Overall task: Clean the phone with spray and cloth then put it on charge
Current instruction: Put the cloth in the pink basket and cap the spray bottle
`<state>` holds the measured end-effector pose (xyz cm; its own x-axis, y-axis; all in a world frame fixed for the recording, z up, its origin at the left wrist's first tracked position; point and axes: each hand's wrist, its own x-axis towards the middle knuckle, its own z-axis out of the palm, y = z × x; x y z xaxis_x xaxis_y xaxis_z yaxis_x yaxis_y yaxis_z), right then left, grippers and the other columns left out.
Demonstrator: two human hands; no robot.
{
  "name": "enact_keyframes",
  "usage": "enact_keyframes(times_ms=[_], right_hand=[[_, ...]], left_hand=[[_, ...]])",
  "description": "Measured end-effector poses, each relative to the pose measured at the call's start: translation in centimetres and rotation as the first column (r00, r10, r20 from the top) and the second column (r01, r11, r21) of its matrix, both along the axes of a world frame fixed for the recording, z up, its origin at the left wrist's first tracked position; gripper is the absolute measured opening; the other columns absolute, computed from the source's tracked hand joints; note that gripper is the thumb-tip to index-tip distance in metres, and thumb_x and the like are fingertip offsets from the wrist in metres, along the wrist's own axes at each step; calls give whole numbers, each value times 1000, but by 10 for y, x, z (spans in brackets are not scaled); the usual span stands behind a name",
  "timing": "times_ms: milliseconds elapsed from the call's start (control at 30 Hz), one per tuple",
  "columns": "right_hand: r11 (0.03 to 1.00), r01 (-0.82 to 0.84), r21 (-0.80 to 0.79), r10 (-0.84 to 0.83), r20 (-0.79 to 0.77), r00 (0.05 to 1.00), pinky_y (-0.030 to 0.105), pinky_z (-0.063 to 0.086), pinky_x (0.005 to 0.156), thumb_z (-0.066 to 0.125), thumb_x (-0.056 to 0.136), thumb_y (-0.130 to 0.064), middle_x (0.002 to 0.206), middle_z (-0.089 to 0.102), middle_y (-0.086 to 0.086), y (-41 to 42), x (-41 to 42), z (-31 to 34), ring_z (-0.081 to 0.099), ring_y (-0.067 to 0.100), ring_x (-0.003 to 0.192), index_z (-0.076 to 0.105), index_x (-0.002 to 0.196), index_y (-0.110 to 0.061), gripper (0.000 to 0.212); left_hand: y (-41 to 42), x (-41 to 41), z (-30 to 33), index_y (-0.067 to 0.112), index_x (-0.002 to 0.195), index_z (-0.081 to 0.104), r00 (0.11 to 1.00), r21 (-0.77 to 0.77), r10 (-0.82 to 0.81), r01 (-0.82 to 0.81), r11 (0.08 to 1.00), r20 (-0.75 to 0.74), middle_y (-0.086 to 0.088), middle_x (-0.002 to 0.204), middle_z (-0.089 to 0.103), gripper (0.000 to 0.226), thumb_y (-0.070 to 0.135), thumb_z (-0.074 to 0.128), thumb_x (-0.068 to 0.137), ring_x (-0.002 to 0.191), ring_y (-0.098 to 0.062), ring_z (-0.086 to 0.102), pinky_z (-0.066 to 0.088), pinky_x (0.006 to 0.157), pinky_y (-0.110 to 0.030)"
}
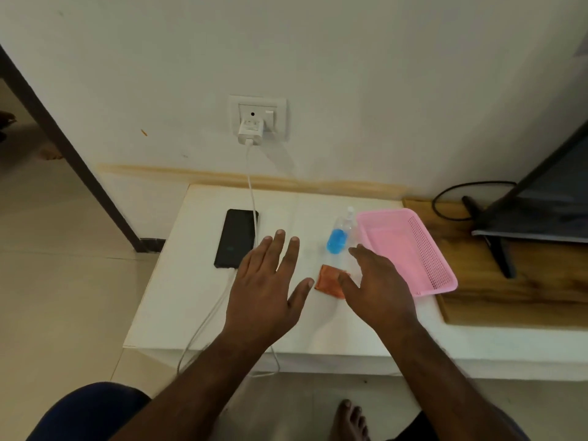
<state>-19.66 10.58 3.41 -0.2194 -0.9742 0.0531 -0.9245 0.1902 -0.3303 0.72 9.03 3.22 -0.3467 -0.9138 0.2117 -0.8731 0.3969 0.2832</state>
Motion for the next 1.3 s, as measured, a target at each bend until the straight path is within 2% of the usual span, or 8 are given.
enact_keyframes(times_ms=[233, 333, 500, 700, 900, 1067, 1167, 1300], right_hand=[[973, -13, 232, 19, -24, 1000, 34, 41, 106, 49, 98, -52, 141, 57, -4, -20, -6, -18, 57, 19, 124, 49, 141, -26, 51], [945, -57, 322, 89, -86, 992, 31, 46, 99, 54, 98, -43, 127, 65, -1, -33, 2, -33, 64, 19, 110, 55, 129, -22, 37], [934, -97, 343, 172, -197, 965, 32, 47, 97, 63, 93, -39, 121, 63, 1, -47, 5, -52, 59, 19, 107, 56, 124, -21, 36], [950, -116, 290, 205, -301, 931, 30, 45, 100, 59, 96, -38, 126, 60, 4, -60, 0, -55, 58, 19, 112, 49, 133, -20, 43], [933, -88, 348, 156, -170, 973, 23, 42, 98, 53, 97, -47, 112, 63, -2, -70, -1, -43, 62, 13, 98, 60, 120, -20, 36], [987, 16, 163, -43, 162, 986, 17, 42, 64, 63, 91, -43, 79, 67, -6, -68, -24, -6, 60, 10, 68, 62, 83, -25, 20], [992, 104, 78, -127, 408, 904, 32, 58, 69, 64, 82, -40, 71, 71, -4, -62, -51, 19, 68, 15, 71, 65, 79, -20, 20], [951, 308, 27, -274, 534, 800, 41, 63, 70, 64, 85, -28, 77, 69, -8, -63, -102, 30, 68, 18, 77, 65, 79, -26, 6]], left_hand=[[10, -19, -17, 21, 150, 33, 1000, 14, 18, -18, 1000, 17, -10, 155, 43, 69, 65, 29, 97, 138, -32, 46, 24, 108, -45], [2, -27, -23, 20, 151, 36, 998, 26, -42, 41, 999, 45, -10, 155, 41, 70, 64, 32, 97, 139, -31, 45, 24, 108, -42], [-10, -34, -46, 30, 158, 14, 983, 271, -124, 84, 959, 134, 0, 167, 13, 76, 70, 14, 94, 152, -23, 18, 6, 115, -36], [-2, -36, -71, 28, 155, 16, 956, 441, -180, 61, 895, 233, 0, 167, 14, 75, 66, 38, 95, 151, -27, 20, 17, 120, -44], [-1, -34, -71, 25, 154, 17, 943, 459, -198, 56, 887, 267, -5, 167, 9, 79, 62, 51, 92, 152, -31, 15, 20, 119, -48], [1, -31, -70, 22, 154, 18, 947, 435, -188, 59, 898, 261, -6, 167, 9, 77, 58, 52, 94, 152, -31, 14, 22, 119, -47], [1, -30, -70, 22, 155, 16, 948, 435, -195, 69, 898, 253, -6, 167, 6, 77, 57, 50, 95, 152, -30, 11, 20, 120, -45], [0, -30, -71, 23, 156, 12, 943, 451, -211, 74, 889, 259, -6, 168, 0, 77, 58, 45, 96, 153, -29, 6, 17, 121, -44]])
